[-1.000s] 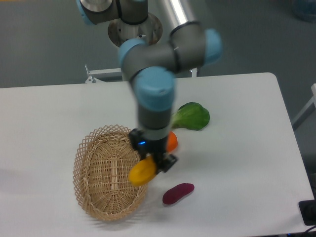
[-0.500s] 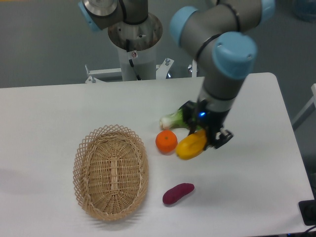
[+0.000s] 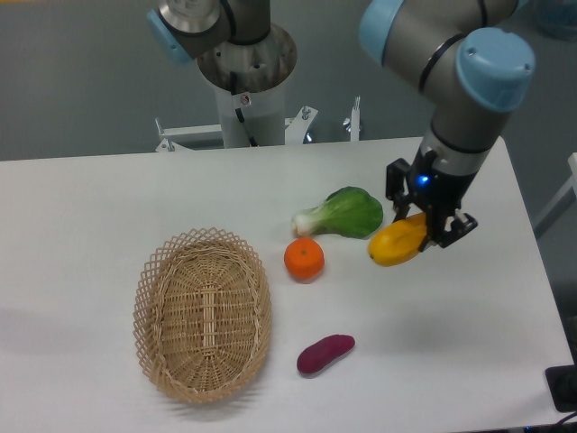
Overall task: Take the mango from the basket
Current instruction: 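Raise the held mango up beside the bok choy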
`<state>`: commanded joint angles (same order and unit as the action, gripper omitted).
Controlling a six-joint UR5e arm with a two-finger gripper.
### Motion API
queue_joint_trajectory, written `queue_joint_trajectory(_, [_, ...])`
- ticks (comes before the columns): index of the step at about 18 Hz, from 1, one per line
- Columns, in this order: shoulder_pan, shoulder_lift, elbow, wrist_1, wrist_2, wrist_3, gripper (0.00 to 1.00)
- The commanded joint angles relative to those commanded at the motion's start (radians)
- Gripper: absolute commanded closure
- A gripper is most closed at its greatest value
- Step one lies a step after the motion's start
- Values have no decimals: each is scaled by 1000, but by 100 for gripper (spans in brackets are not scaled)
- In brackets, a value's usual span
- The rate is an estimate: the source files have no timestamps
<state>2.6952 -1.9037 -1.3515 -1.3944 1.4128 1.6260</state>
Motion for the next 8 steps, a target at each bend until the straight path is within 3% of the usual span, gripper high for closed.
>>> queue_joint_trajectory(8, [3,2,-3,2,-3,0,58])
